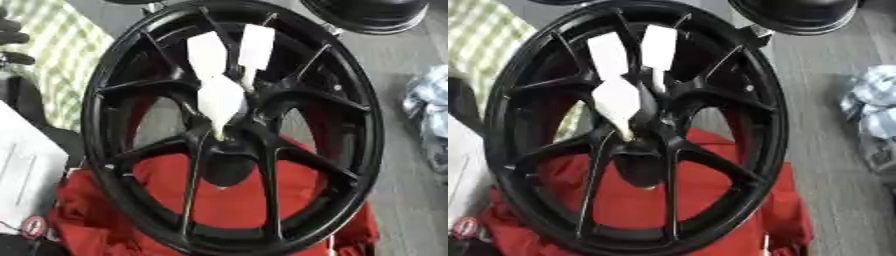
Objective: Pull the pin out of the wheel hub.
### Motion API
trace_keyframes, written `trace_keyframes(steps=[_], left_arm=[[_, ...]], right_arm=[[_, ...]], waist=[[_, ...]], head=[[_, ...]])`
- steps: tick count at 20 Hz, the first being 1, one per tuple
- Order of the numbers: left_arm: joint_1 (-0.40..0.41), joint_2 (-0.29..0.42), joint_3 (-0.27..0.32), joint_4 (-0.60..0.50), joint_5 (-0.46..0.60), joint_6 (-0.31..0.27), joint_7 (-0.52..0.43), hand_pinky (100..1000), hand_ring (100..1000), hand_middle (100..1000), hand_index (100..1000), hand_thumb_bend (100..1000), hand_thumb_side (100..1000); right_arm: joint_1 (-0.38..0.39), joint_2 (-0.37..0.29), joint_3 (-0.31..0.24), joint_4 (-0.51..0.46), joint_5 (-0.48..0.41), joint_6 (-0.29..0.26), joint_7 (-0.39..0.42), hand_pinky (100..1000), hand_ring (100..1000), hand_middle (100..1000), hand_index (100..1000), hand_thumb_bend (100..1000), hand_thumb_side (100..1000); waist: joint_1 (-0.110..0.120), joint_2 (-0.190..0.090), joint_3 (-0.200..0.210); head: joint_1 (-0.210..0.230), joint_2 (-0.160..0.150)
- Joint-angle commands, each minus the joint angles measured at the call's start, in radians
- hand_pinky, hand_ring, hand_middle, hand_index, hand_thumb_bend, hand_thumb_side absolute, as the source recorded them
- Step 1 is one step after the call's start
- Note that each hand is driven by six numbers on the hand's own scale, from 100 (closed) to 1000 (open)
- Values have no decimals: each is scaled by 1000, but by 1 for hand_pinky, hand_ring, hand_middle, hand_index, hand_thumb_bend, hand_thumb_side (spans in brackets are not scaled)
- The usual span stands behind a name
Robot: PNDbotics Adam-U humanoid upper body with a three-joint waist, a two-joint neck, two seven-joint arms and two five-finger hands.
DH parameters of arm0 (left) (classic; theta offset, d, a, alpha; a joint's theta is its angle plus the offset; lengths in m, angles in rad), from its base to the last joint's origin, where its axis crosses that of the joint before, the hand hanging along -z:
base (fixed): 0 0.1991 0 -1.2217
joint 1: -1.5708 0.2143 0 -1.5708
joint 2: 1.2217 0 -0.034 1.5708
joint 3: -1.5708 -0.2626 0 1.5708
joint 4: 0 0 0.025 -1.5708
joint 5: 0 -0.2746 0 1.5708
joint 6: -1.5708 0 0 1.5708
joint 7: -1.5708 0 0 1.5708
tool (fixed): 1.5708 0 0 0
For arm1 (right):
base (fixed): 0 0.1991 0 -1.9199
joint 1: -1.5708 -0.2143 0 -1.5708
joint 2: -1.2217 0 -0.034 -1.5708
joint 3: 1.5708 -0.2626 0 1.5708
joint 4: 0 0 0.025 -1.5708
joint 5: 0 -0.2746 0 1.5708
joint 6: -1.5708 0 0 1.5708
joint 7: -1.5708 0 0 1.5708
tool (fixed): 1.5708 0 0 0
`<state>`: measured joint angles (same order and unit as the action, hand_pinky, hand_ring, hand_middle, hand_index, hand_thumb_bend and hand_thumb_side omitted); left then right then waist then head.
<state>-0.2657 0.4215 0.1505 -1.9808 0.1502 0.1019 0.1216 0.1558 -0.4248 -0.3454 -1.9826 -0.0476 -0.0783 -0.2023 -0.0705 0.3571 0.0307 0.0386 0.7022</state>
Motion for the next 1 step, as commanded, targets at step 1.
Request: trace_keyframes(steps=[1], left_arm=[[-17, 25, -10, -19, 5, -9, -14, 582, 697, 628, 756, 100, 719]], right_arm=[[-29, -49, 22, -17, -95, -107, 6, 970, 791, 629, 770, 100, 502]], waist=[[2, -15, 2]], head=[[-1, -4]])
